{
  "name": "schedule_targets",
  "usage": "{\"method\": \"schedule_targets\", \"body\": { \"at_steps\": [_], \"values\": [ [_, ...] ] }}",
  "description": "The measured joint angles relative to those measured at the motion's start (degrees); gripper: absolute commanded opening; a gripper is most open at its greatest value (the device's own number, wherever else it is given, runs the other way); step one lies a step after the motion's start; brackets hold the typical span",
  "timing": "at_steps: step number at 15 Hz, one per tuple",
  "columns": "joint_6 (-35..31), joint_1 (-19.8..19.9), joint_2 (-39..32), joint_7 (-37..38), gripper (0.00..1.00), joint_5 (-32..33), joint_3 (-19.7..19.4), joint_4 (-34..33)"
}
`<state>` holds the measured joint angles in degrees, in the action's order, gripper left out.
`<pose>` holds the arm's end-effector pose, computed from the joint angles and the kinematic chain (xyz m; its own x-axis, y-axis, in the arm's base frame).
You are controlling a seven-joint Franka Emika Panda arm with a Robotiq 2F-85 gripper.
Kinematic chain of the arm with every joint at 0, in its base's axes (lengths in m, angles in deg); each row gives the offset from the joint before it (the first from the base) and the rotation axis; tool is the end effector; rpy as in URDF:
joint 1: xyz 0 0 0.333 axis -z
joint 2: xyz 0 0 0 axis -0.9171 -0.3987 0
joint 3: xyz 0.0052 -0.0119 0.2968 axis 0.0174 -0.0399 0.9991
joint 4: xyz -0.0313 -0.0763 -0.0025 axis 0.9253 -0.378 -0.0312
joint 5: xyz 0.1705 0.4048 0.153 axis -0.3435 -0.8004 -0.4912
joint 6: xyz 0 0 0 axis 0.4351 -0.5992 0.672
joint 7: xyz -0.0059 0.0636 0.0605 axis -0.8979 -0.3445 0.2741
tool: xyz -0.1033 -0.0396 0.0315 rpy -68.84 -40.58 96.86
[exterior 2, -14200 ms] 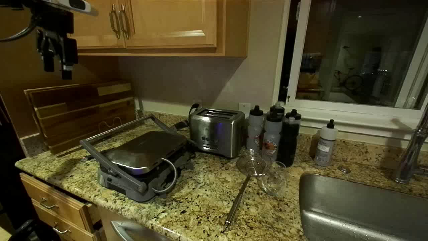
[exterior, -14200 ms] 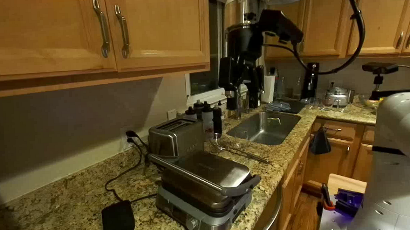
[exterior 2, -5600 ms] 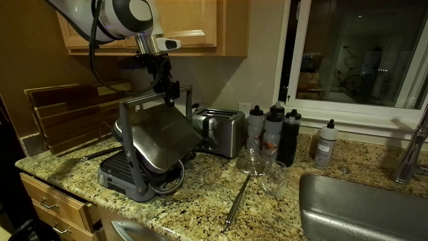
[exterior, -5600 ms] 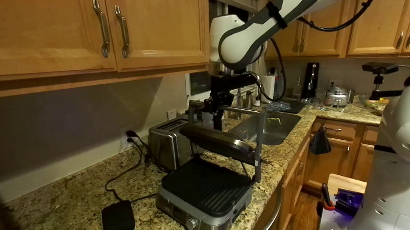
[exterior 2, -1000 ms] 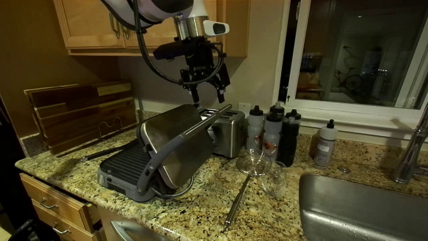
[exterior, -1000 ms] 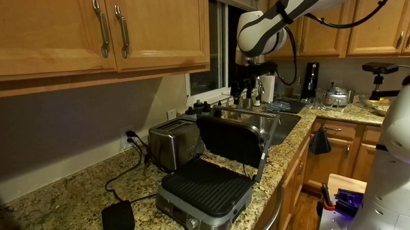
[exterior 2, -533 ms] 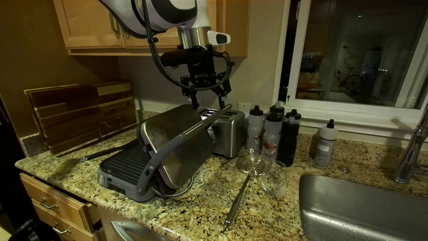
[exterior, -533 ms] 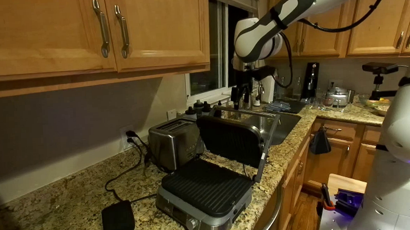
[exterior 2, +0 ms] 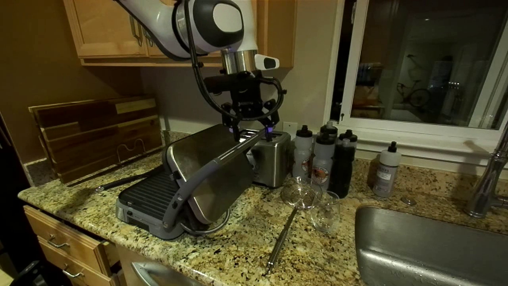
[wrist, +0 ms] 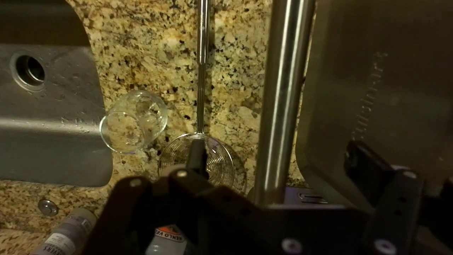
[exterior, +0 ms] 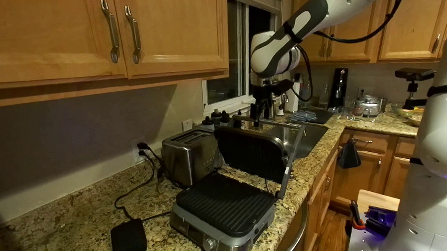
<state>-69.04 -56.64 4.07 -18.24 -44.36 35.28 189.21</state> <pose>0.5586 -0.2109 0.3314 0.9965 0.0048 0.0831 -0.0068 -0.9905 0.1377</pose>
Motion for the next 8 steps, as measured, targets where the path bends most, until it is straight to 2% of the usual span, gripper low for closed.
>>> {"method": "schedule_targets", "body": {
  "at_steps": [1,3,8],
  "values": [
    [-0.01,0.01,-1.07,-0.17,0.75,-0.26,-0.02,-0.54],
    [-0.25,0.03,-2.88,-0.44,0.67,-0.82,-0.02,-1.58],
    [-0.77,0.28,-5.18,-0.65,0.33,-2.22,-0.15,-3.62]
  ]
}}
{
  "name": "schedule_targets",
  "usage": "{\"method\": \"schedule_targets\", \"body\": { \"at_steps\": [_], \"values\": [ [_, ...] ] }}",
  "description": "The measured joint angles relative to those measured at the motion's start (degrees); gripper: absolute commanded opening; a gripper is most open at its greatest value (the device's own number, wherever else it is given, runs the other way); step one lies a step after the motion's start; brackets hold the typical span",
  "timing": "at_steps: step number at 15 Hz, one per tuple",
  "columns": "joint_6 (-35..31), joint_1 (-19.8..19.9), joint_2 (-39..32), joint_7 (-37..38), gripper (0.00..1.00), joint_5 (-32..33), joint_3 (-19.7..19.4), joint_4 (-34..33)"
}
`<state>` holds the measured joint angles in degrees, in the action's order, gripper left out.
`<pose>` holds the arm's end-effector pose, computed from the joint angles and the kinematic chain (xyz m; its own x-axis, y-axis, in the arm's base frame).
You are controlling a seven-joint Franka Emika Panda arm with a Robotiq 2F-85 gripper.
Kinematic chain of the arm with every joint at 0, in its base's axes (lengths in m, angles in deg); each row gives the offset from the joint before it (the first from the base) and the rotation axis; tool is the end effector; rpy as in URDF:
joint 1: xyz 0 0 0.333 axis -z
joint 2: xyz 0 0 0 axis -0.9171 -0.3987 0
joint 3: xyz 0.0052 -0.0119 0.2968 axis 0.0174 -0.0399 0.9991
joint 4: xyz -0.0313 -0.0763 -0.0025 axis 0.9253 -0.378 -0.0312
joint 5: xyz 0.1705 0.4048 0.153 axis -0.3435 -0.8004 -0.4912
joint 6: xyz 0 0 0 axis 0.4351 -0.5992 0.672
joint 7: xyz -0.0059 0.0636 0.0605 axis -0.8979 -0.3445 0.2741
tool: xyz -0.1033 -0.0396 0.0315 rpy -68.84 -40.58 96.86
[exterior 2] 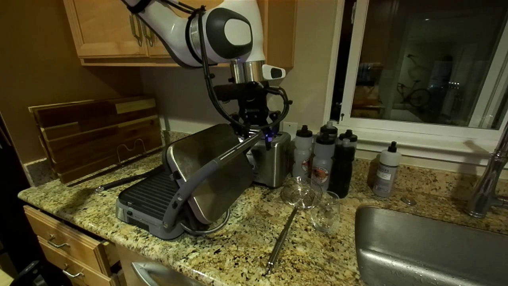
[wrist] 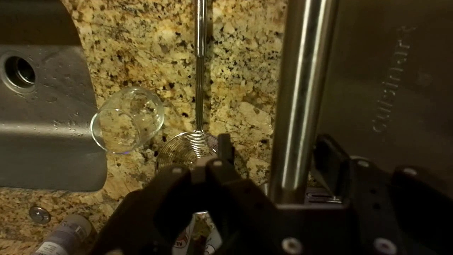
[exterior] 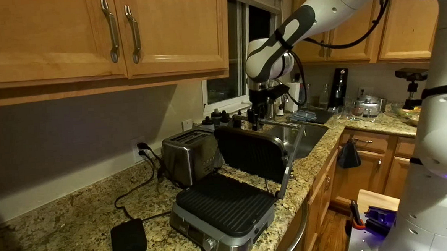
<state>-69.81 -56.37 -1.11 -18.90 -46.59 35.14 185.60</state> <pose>0.5758 -0.2208 0.3114 0.9971 -0.0138 0.0755 -0.0227 -0.9926 0.1196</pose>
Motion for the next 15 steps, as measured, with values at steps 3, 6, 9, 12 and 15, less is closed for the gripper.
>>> {"method": "schedule_targets", "body": {
  "at_steps": [3,6,9,12,15],
  "values": [
    [0.00,0.52,-0.59,-0.27,0.13,-1.55,-0.28,-0.53],
    [0.00,0.65,-1.20,-1.04,0.01,-3.71,-0.40,-0.65],
    [0.03,0.75,-1.63,-1.98,0.02,-5.15,-0.43,-0.91],
    [0.04,0.96,-1.67,-3.88,0.02,-6.37,-0.43,-0.96],
    [0.04,1.02,-1.67,-4.98,0.02,-7.00,-0.43,-1.07]
  ]
}}
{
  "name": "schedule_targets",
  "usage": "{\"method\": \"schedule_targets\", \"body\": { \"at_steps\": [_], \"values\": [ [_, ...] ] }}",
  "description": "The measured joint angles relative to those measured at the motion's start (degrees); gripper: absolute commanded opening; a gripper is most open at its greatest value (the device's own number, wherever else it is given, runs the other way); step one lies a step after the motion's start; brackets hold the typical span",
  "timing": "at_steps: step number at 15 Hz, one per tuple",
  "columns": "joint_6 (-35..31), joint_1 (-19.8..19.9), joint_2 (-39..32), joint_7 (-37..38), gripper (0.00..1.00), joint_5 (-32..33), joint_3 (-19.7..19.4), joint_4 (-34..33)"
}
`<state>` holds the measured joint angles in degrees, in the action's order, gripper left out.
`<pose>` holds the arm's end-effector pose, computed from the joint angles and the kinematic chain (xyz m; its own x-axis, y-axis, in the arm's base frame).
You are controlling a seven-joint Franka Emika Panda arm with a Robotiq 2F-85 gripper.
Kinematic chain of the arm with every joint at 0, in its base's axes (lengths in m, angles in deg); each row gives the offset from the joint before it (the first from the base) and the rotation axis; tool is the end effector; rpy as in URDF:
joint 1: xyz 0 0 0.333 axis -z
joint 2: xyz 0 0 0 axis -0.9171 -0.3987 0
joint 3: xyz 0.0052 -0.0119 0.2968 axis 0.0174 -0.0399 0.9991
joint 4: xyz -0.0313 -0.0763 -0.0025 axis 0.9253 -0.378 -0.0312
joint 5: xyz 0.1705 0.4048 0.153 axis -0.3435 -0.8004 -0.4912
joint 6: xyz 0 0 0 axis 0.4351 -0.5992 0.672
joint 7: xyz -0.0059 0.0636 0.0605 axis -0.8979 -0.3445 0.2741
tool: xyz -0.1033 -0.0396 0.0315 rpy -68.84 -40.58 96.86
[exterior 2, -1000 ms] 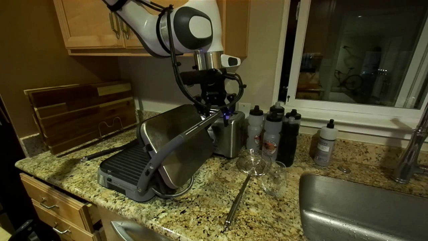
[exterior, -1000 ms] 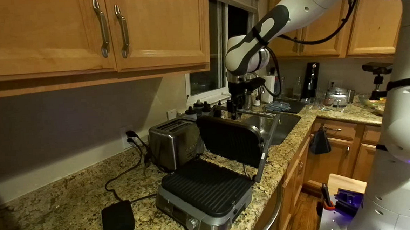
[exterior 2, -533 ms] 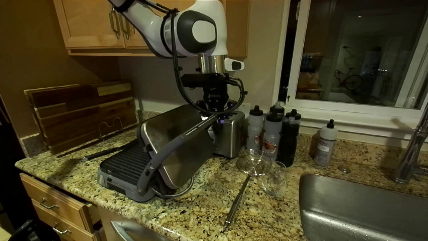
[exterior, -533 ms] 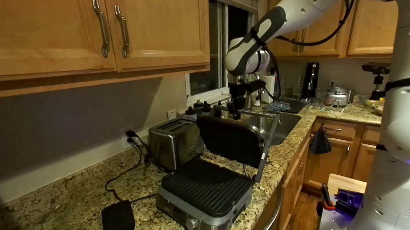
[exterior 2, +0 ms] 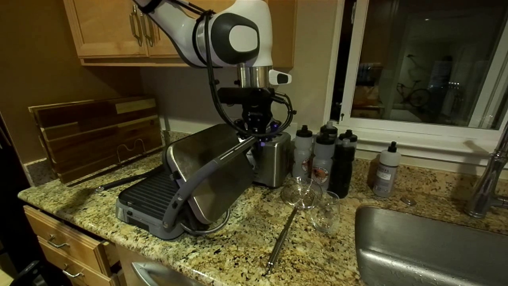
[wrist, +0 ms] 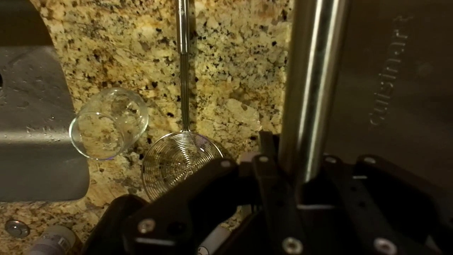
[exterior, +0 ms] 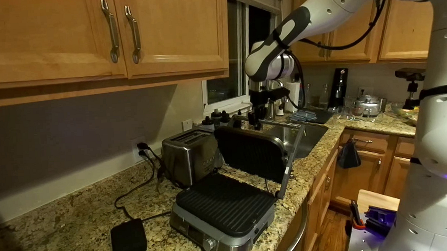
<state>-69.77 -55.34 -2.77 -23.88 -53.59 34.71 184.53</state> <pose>0.5757 -0.2346 0.3033 0.9953 -0.0331 0.0912 -0.0366 -0.9986 0.0379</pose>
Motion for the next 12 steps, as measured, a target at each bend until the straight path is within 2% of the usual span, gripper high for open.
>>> {"method": "schedule_targets", "body": {
  "at_steps": [5,12],
  "values": [
    [-0.02,-0.06,0.00,-0.03,0.02,-0.03,0.52,-0.44],
    [-0.02,-1.40,0.40,3.13,0.02,0.40,3.51,-3.03]
  ]
}}
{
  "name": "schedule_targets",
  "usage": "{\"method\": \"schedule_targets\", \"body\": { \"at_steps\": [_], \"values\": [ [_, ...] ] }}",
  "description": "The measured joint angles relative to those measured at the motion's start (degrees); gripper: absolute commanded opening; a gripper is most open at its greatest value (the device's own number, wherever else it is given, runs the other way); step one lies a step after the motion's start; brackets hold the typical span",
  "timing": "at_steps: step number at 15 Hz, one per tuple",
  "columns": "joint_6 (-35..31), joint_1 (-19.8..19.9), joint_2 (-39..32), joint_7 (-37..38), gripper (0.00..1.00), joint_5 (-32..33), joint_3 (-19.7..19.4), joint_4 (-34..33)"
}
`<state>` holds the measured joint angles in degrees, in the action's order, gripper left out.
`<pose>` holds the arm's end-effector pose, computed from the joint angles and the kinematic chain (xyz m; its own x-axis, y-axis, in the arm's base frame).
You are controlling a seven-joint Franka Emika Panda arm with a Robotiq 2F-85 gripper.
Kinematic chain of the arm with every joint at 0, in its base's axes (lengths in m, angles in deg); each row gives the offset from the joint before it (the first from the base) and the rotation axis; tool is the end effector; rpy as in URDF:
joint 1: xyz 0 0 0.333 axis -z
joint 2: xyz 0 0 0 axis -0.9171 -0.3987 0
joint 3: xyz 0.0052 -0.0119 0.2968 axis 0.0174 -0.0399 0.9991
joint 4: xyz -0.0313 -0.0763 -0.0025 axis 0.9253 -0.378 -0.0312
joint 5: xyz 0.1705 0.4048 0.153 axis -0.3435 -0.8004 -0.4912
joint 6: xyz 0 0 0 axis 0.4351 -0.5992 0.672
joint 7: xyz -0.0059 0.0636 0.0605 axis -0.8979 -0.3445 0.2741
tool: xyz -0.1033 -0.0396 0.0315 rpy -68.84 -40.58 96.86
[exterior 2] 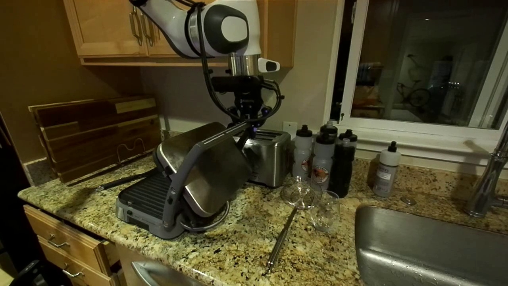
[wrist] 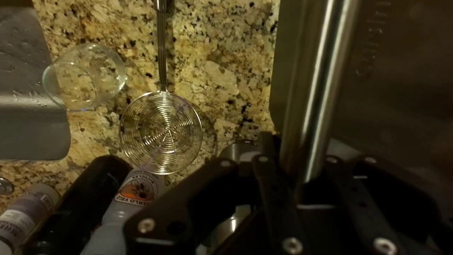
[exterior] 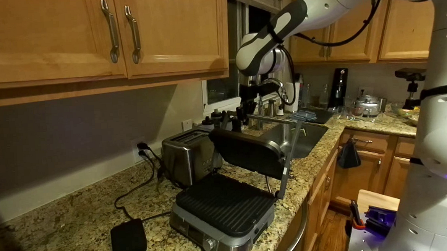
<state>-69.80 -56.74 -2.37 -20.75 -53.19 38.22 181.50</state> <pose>0.6092 -0.1891 0.3347 0.9887 0.0043 0.1496 -0.0032 -0.9988 0.0495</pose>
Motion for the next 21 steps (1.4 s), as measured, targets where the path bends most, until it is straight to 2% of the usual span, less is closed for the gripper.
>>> {"method": "schedule_targets", "body": {
  "at_steps": [11,21],
  "values": [
    [1.06,-3.97,0.12,10.23,0.02,0.18,3.97,-1.83],
    [2.09,-4.79,0.56,16.49,0.02,1.20,5.04,-1.76]
  ]
}}
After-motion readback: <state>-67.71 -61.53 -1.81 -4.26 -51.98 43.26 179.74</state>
